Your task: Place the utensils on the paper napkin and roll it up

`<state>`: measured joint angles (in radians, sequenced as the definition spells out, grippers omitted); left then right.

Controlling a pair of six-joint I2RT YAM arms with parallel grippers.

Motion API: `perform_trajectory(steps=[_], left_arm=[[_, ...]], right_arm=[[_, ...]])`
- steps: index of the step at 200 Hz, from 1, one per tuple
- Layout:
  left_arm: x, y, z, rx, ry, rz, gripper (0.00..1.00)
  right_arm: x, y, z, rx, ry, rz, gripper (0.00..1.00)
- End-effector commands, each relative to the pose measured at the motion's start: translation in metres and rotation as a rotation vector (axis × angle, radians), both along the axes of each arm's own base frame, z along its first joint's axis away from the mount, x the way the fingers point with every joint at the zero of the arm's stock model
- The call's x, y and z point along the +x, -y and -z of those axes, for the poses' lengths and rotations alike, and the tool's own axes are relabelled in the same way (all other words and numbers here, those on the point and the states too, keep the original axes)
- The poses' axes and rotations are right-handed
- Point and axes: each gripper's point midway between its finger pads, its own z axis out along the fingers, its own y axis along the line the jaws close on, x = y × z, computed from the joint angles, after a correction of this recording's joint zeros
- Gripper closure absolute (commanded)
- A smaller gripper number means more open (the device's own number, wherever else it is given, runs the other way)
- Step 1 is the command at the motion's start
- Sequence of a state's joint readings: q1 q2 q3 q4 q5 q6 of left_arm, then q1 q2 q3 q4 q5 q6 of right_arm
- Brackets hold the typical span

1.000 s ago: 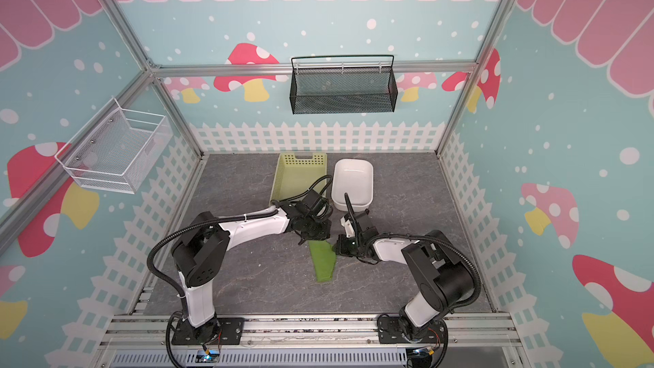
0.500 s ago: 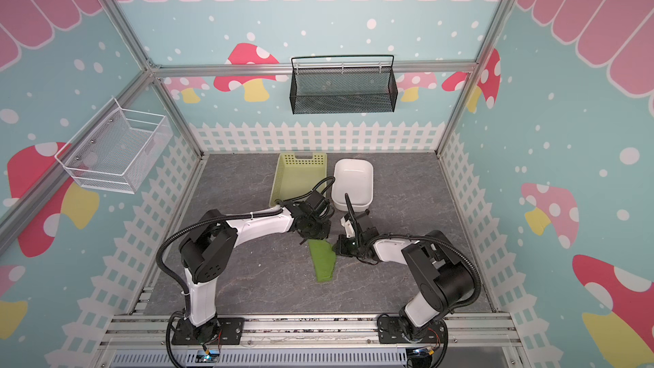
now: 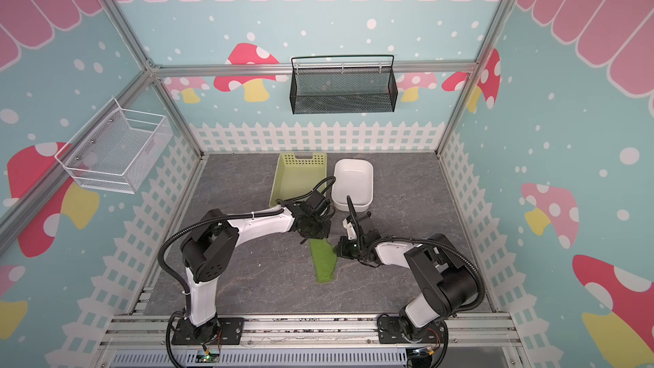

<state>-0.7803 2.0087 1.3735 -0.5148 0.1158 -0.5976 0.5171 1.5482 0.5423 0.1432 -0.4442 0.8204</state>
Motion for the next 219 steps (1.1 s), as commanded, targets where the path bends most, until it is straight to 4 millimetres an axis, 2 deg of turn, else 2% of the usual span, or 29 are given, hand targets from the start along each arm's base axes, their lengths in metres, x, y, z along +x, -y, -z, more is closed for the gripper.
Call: perform_trajectory(steps=[1,26,74,100,147,219], left_arm=[[-0.012,-0.013,0.024,0.067,-0.073,-0.003,1.00],[-0.014,-0.009,0.020,0.050,-0.074,0.008,1.00],[-0.015,0.015,-0.018,-0.031,0.009,0.086,1.00],[-0.017,0.024,-0.027,-0.042,0.038,0.130,1.00],[-0.021,0.029,-0.016,-0.010,0.030,0.148,1.00],[-0.024,0.024,0.009,0.055,-0.006,0.149,1.00]], right_arm=[[-0.023,0.023,0.028,-0.101,-0.109,0.044,1.00],[-0.022,0.020,0.028,-0.088,-0.110,0.039,1.00],[-0.027,0.018,0.025,-0.065,-0.107,0.022,1.00],[-0.033,0.021,0.026,-0.064,-0.113,0.021,1.00],[-0.046,0.028,0.030,-0.069,-0.127,0.027,1.00],[-0.046,0.028,0.031,-0.073,-0.131,0.030,1.00]])
